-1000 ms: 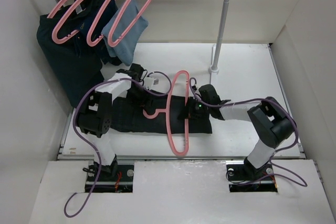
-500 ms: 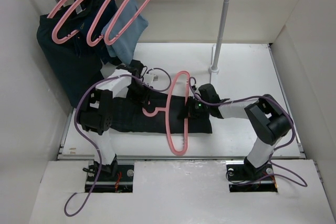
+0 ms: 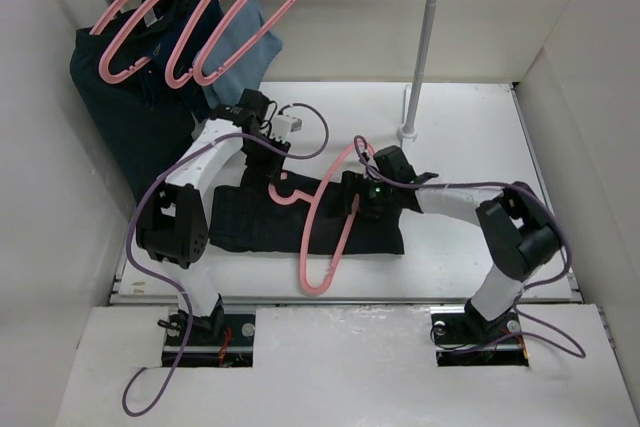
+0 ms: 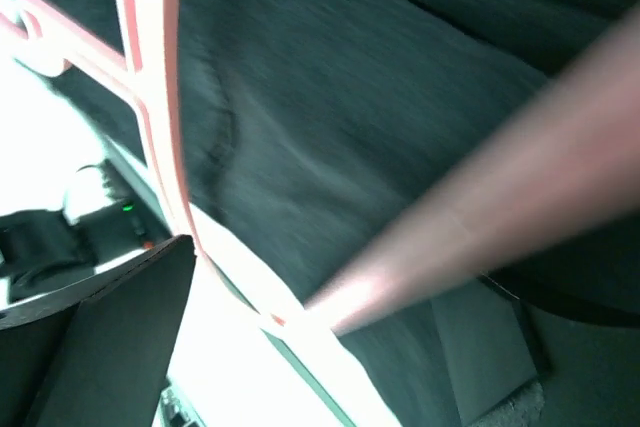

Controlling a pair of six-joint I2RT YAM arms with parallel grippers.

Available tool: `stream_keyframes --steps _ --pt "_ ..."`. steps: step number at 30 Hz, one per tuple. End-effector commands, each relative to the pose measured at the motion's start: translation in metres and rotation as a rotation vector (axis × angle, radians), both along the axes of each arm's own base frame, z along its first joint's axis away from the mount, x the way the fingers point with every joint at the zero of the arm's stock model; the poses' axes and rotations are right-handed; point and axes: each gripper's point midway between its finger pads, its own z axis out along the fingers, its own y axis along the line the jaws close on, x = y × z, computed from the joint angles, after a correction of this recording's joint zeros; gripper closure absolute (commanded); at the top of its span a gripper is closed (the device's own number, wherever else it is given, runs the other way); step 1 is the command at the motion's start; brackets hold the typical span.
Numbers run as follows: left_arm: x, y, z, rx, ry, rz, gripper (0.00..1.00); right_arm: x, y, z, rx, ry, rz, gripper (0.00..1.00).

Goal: Place the trousers on the hanger
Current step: Pick up the hanger from the clothesline, then place the trousers on the hanger.

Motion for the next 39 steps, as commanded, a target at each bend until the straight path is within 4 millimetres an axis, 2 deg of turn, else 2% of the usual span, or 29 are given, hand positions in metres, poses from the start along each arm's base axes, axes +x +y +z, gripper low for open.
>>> stream_keyframes --steps 1,2,4,5,7,8,9,10,11,12,13,14,17,18,19,21,23,25,26,28,29,30,31,34,35,36,37,38,39 --pt "-0.023 0.005 0.005 0.017 0.065 0.004 1.0 0.014 -0.034 0.021 -0.159 -0.07 -0.089 0.0" --pt "-0.022 0.008 0.005 0.016 0.069 0.023 1.0 0.016 -0.041 0.037 -0.181 -0.11 -0.114 0.0" --pt "-0.025 0.016 0.002 0.017 0.088 0.057 1.0 0.026 -0.064 0.049 -0.277 -0.149 -0.209 0.0" --pt "-0.023 0.023 0.004 0.024 0.08 0.092 1.0 0.015 -0.079 0.052 -0.326 -0.122 -0.24 0.0" --pt "-0.019 0.034 0.004 0.036 0.069 0.134 1.0 0.017 -0.103 0.057 -0.385 -0.12 -0.326 0.0" --pt "-0.017 0.039 0.004 0.036 0.069 0.149 1.0 0.008 -0.113 0.052 -0.409 -0.092 -0.343 0.0" --pt "-0.015 0.046 0.004 0.024 0.076 0.184 1.0 0.004 -0.117 0.062 -0.384 -0.102 -0.382 0.0" --pt "-0.013 0.049 0.005 0.015 0.078 0.197 1.0 0.002 -0.128 0.06 -0.399 -0.093 -0.432 0.0" --pt "-0.012 0.053 0.005 0.013 0.082 0.219 1.0 -0.006 -0.14 0.048 -0.418 -0.061 -0.47 0.0" --pt "-0.01 0.054 0.006 -0.004 0.077 0.227 1.0 -0.009 -0.147 0.05 -0.401 -0.052 -0.526 0.0" --pt "-0.008 0.058 0.006 -0.007 0.081 0.249 1.0 -0.012 -0.154 0.044 -0.409 -0.036 -0.555 0.0" --pt "-0.011 0.058 0.007 -0.007 0.079 0.249 1.0 -0.022 -0.165 0.027 -0.436 0.009 -0.577 0.0" --pt "-0.016 0.057 0.002 -0.014 0.092 0.246 1.0 -0.027 -0.154 0.014 -0.352 0.037 -0.536 0.0" --pt "-0.019 0.057 -0.001 -0.011 0.104 0.246 1.0 -0.033 -0.152 0.001 -0.349 0.066 -0.516 0.0" --pt "-0.019 0.057 -0.001 -0.011 0.104 0.246 1.0 -0.028 -0.145 -0.004 -0.322 0.067 -0.512 0.0" --pt "-0.019 0.059 -0.002 -0.003 0.102 0.249 1.0 -0.03 -0.136 -0.013 -0.287 0.093 -0.476 0.0" --pt "-0.019 0.059 -0.004 -0.003 0.102 0.249 1.0 -0.02 -0.126 -0.017 -0.248 0.089 -0.466 0.02" --pt "-0.019 0.059 -0.004 -0.003 0.102 0.249 1.0 -0.019 -0.127 -0.025 -0.247 0.112 -0.476 0.09" --pt "-0.019 0.059 -0.004 -0.003 0.102 0.249 1.0 -0.019 -0.127 -0.031 -0.254 0.122 -0.475 0.32" --pt "-0.021 0.059 -0.004 -0.003 0.102 0.249 1.0 -0.016 -0.13 -0.029 -0.24 0.134 -0.488 0.58" --pt "-0.022 0.059 -0.004 -0.003 0.102 0.249 1.0 -0.016 -0.131 -0.03 -0.245 0.124 -0.477 0.81" --pt "-0.022 0.059 -0.001 -0.005 0.093 0.249 1.0 -0.014 -0.129 -0.023 -0.235 0.107 -0.462 0.94" --pt "-0.022 0.059 -0.001 -0.005 0.093 0.249 1.0 -0.012 -0.131 -0.017 -0.229 0.1 -0.472 1.0" --pt "-0.025 0.057 -0.001 -0.005 0.093 0.239 1.0 -0.001 -0.125 0.026 -0.214 -0.007 -0.475 1.0" --pt "-0.023 0.056 0.0 -0.007 0.084 0.239 1.0 0.0 -0.112 0.041 -0.234 -0.08 -0.451 1.0" --pt "-0.023 0.056 0.003 -0.01 0.074 0.239 1.0 0.009 -0.098 0.076 -0.217 -0.153 -0.447 1.0" --pt "-0.023 0.055 0.002 -0.001 0.071 0.233 1.0 0.011 -0.088 0.096 -0.227 -0.223 -0.423 1.0" --pt "-0.023 0.055 0.002 -0.001 0.071 0.233 1.0 0.006 -0.065 0.108 -0.252 -0.292 -0.382 1.0" --pt "-0.023 0.055 0.002 -0.001 0.071 0.233 1.0 0.012 -0.044 0.141 -0.209 -0.358 -0.363 1.0"
